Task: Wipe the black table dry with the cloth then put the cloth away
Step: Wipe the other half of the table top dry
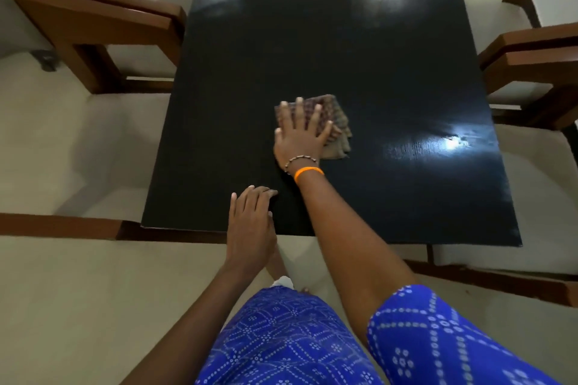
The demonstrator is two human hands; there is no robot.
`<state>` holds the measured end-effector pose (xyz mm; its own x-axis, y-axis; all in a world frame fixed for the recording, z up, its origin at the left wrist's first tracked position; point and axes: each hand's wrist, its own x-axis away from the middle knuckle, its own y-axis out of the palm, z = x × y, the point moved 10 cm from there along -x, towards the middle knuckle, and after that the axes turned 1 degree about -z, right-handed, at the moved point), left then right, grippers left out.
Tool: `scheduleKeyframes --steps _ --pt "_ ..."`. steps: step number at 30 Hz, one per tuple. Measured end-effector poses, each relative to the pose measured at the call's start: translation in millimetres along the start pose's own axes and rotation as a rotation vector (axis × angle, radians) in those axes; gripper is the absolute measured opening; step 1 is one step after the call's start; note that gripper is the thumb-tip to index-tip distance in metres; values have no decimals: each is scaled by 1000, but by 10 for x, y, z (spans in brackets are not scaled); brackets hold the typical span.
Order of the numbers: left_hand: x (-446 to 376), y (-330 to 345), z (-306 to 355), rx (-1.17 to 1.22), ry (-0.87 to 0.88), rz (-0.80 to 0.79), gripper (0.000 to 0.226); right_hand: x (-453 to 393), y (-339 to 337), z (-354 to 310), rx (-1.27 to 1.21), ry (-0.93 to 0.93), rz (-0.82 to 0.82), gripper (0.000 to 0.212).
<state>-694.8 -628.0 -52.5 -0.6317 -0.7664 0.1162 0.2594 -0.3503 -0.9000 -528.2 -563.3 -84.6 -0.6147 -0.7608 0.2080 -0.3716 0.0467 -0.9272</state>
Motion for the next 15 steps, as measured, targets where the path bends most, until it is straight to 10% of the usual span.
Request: scheduleKeyframes --steps 8,15 --pt "-212 -68 29 25 78 -14 40 67 150 -515 89 -369 -46 56" --pt "-560 105 486 37 188 -99 42 -200 -476 1122 88 29 85 59"
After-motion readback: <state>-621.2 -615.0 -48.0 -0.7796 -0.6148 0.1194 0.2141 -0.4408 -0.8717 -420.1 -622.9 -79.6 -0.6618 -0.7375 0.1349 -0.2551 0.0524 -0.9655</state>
